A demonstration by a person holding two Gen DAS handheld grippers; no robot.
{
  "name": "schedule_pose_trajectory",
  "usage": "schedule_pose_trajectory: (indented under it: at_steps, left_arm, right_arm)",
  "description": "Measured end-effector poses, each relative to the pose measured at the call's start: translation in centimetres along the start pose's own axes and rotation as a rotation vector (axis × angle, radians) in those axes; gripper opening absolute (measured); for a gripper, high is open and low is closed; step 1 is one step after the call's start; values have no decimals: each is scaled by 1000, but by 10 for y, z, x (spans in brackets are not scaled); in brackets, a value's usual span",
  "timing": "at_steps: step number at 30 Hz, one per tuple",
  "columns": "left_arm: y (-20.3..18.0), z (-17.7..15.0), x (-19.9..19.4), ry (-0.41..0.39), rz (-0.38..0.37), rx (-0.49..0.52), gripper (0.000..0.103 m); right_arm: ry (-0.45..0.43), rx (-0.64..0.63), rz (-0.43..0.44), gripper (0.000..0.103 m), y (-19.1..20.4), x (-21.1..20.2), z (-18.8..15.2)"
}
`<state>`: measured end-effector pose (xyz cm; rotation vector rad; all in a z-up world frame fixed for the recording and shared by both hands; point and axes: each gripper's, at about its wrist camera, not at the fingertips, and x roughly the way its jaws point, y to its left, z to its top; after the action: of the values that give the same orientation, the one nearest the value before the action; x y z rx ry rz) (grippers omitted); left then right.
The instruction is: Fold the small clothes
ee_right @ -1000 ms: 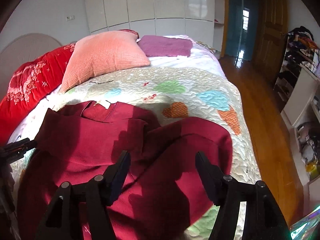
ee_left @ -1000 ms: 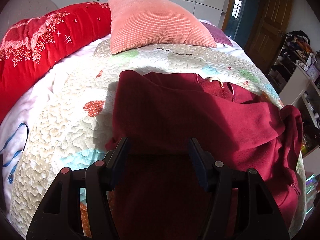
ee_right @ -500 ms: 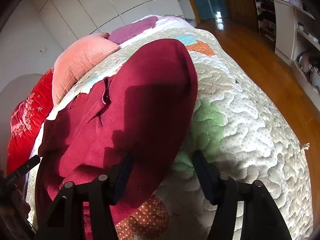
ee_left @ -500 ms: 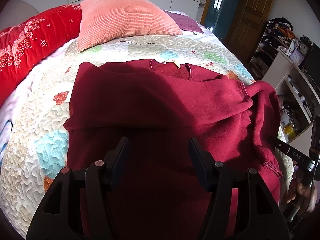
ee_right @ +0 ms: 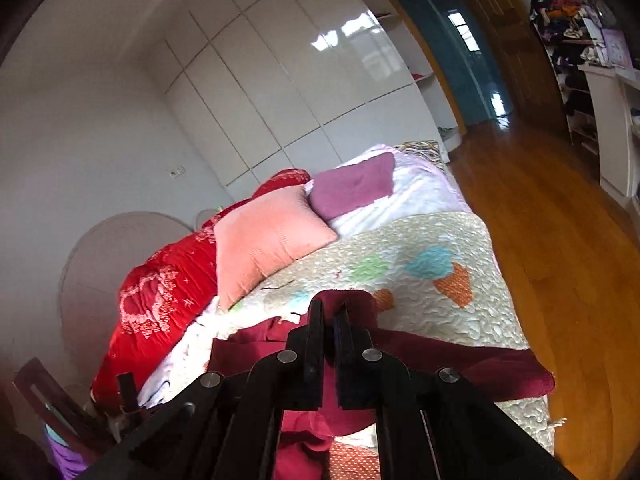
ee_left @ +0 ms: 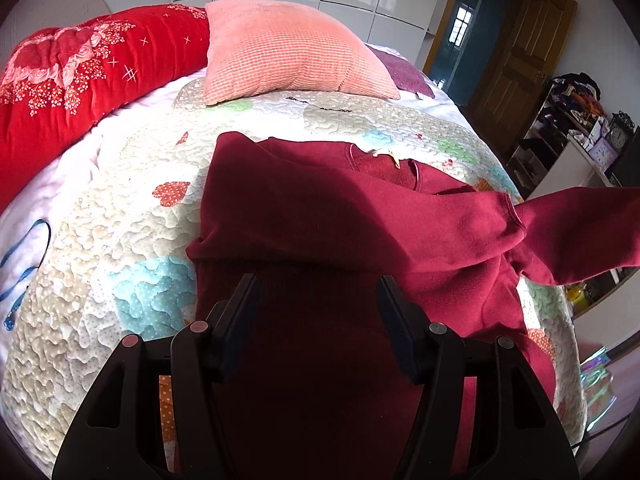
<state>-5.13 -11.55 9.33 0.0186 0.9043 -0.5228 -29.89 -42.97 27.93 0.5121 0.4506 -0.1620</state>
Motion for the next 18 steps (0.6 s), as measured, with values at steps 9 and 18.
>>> schedule_pose_trajectory:
  at_steps: [9, 18]
  left_arm:
    - [39, 11, -27, -69, 24, -85, 60]
    - [58, 0, -18, -37, 21, -56, 61]
  right_arm:
    - [351, -148, 229, 8, 124, 191, -28]
    - [441, -79, 210, 48, 112, 244, -58]
